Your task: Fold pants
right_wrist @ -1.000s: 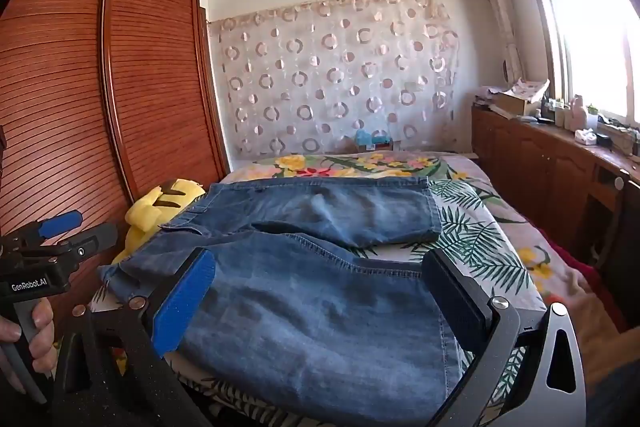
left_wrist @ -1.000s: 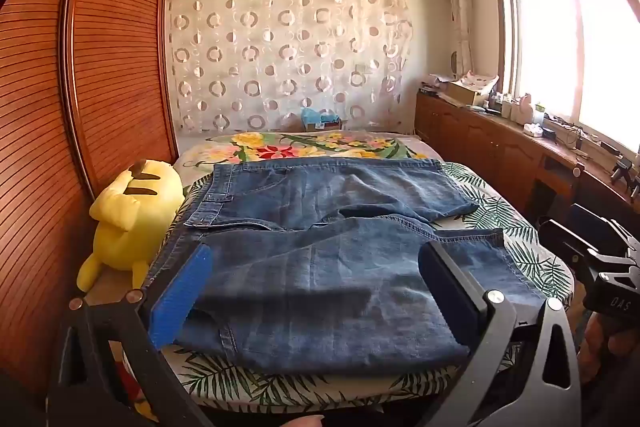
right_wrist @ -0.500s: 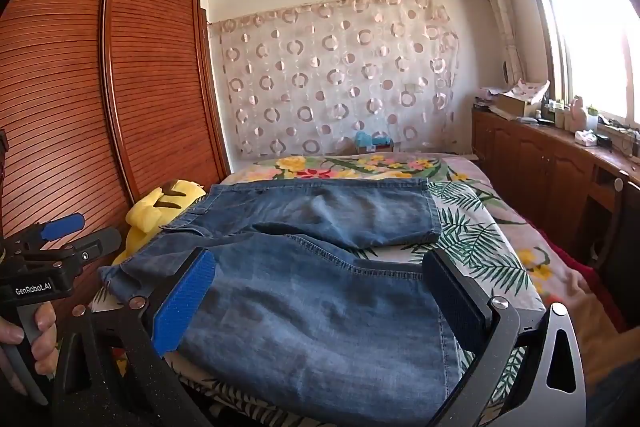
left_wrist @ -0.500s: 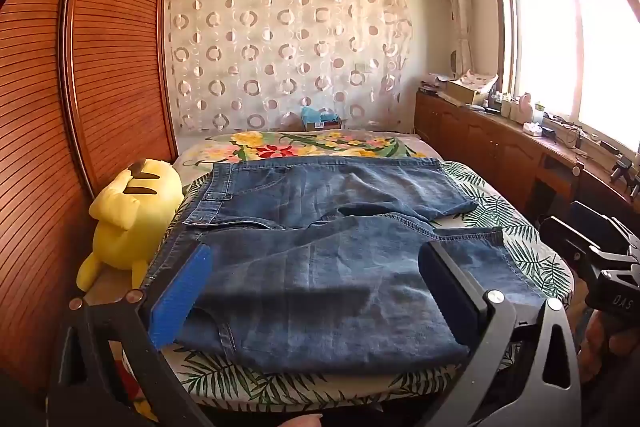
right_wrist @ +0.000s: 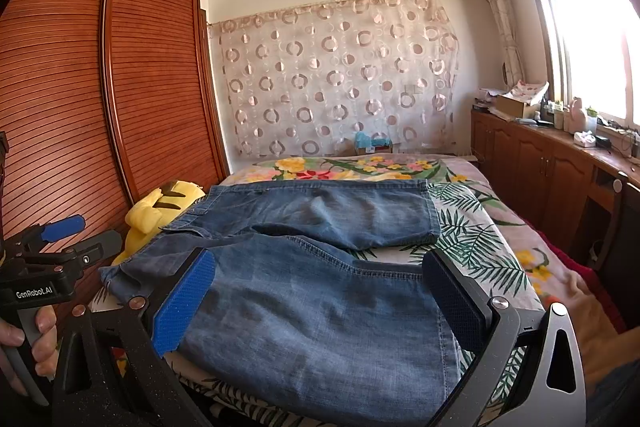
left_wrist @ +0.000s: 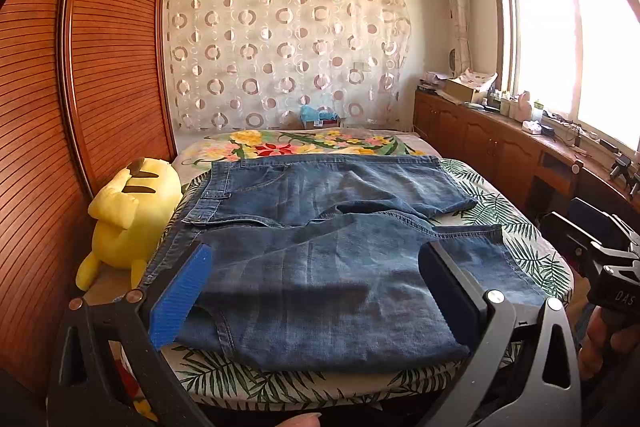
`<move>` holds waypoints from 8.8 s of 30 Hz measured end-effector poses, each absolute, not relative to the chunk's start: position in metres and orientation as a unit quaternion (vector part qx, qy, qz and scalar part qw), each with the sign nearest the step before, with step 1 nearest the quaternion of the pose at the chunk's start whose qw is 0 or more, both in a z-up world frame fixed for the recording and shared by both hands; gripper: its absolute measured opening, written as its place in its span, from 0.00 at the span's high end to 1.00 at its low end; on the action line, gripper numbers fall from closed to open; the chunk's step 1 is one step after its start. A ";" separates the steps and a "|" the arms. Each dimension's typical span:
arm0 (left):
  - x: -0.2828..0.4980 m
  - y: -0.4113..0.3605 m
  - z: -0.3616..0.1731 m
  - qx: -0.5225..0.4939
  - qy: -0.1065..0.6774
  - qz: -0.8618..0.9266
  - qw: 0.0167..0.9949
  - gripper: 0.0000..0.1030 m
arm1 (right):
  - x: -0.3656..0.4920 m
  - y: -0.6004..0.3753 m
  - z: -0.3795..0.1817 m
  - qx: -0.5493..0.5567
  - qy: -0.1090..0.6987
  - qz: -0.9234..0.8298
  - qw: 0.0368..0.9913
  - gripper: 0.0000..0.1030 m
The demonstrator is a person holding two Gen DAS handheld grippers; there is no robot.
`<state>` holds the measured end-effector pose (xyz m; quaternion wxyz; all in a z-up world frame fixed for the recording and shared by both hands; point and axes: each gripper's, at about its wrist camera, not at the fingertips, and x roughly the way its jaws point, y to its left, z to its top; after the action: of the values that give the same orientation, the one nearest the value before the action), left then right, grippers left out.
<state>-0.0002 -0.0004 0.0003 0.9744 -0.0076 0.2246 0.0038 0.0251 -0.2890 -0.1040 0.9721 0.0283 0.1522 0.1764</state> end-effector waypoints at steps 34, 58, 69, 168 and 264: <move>-0.002 -0.002 0.004 -0.010 0.224 0.001 0.975 0.00 | 0.025 -0.287 -0.105 0.029 0.151 0.176 0.972 0.00; -0.003 -0.005 0.003 -0.010 0.224 0.001 0.975 0.00 | 0.025 -0.288 -0.105 0.028 0.150 0.177 0.972 0.00; 0.004 -0.001 0.002 -0.009 0.244 -0.001 0.970 0.00 | 0.029 -0.287 -0.109 0.026 0.157 0.178 0.971 0.00; 0.060 0.140 -0.016 -0.057 0.240 0.037 0.968 0.91 | 0.038 -0.330 -0.097 -0.044 0.347 0.191 0.917 0.92; 0.317 0.156 -0.022 -0.059 0.299 0.045 0.952 0.91 | 0.204 -0.324 -0.050 -0.001 0.392 0.181 0.902 0.96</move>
<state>0.3169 0.1564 -0.0216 0.9515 -0.0593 0.2985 0.0447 0.2037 -0.3236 -0.0504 0.9020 -0.0005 0.3917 0.1813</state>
